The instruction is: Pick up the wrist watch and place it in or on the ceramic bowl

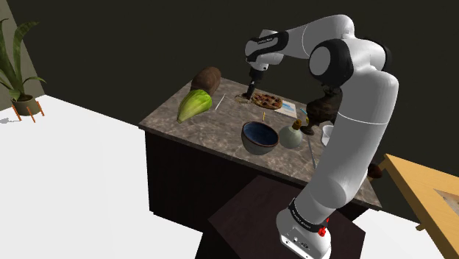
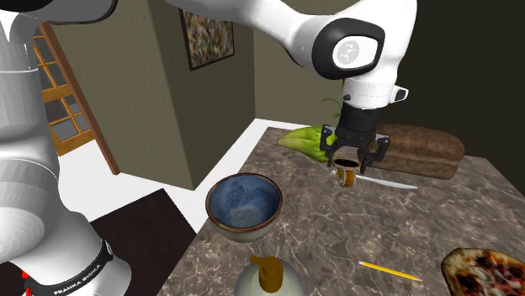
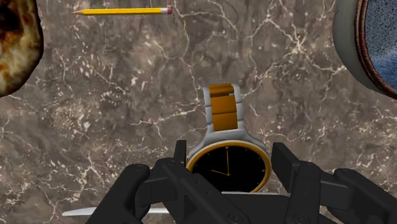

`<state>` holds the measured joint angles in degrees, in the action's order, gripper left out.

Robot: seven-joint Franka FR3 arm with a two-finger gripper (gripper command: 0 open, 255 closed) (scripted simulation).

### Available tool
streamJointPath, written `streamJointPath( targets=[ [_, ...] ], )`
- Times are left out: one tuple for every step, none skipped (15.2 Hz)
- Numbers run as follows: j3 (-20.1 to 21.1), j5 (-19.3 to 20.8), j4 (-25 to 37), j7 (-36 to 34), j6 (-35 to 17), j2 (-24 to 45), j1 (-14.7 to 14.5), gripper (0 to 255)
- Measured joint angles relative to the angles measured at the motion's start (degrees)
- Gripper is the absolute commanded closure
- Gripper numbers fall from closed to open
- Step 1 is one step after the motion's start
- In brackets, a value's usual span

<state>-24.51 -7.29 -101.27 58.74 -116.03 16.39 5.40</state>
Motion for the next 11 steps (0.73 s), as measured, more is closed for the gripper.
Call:
streamJointPath(
  targets=[
    [0.0, 0.2, 0.3, -0.2, 0.6, -0.4, -0.1, 255],
    [-0.1, 0.2, 0.9, -0.1, 1.3, -0.4, 0.0, 255],
    [-0.1, 0.3, 1.5, -0.3, 1.9, -0.5, -0.1, 255],
    [-0.2, 0.4, 2.0, -0.3, 2.7, -0.8, 0.0, 255],
    [-0.2, 0.6, 2.4, -0.3, 3.4, -1.0, 0.0, 255],
    [-0.2, 0.7, 3.0, -0.4, 4.0, -1.1, 0.0, 255],
    [-0.3, 0.8, 3.6, -0.5, 4.8, -1.3, 0.0, 255],
    [-0.3, 0.9, 4.0, -0.5, 5.6, -1.7, -0.1, 255],
    [-0.4, 1.0, 4.4, -0.6, 6.0, -1.7, -0.1, 255],
    [-0.4, 1.5, 2.8, -0.9, 5.6, -3.0, -0.4, 255],
    [-0.5, 2.3, 0.8, -1.4, 5.3, -4.9, -0.9, 255]
  ],
)
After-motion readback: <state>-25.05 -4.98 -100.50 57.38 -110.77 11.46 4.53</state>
